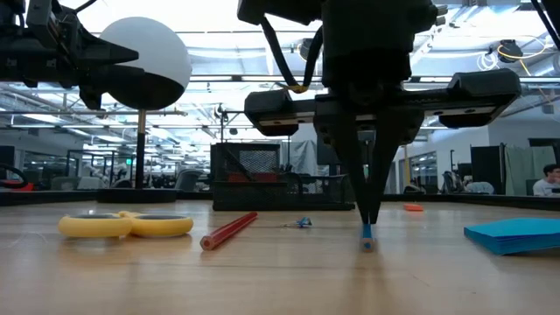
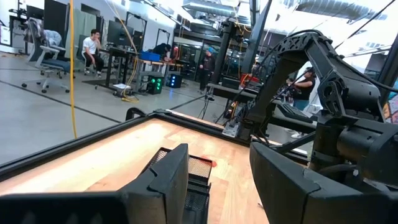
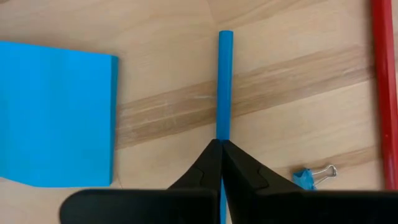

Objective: Pick and place office supplies into organizer
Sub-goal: Put the blue pencil into the desk organizer

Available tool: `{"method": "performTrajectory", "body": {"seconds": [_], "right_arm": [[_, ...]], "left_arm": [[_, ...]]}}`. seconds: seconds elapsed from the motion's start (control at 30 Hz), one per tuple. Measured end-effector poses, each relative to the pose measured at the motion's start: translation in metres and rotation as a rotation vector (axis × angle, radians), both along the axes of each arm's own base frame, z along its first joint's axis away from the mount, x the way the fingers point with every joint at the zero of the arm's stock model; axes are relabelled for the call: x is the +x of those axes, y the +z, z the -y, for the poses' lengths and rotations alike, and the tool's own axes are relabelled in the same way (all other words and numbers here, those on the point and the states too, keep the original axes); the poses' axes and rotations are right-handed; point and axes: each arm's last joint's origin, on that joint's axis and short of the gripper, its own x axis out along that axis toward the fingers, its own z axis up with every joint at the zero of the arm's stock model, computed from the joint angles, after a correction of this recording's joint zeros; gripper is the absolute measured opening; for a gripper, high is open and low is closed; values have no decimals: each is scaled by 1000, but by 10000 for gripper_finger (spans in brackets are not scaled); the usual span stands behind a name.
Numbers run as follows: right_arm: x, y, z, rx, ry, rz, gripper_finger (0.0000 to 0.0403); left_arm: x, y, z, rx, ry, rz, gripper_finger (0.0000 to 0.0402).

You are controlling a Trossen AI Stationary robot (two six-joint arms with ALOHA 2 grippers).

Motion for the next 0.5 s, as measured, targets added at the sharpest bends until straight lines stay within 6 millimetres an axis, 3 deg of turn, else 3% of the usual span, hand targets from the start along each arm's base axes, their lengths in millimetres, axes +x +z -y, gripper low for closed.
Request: {"method": "performTrajectory", "body": {"seconds": [0.17, 0.5], "right_arm": [[0, 0, 1, -3, -3, -4, 19], [4, -1, 10, -63, -43, 22, 129]], "left_arm": [[0, 0, 0, 0, 0, 0, 170], [0, 0, 0, 0, 0, 0, 170]]}}
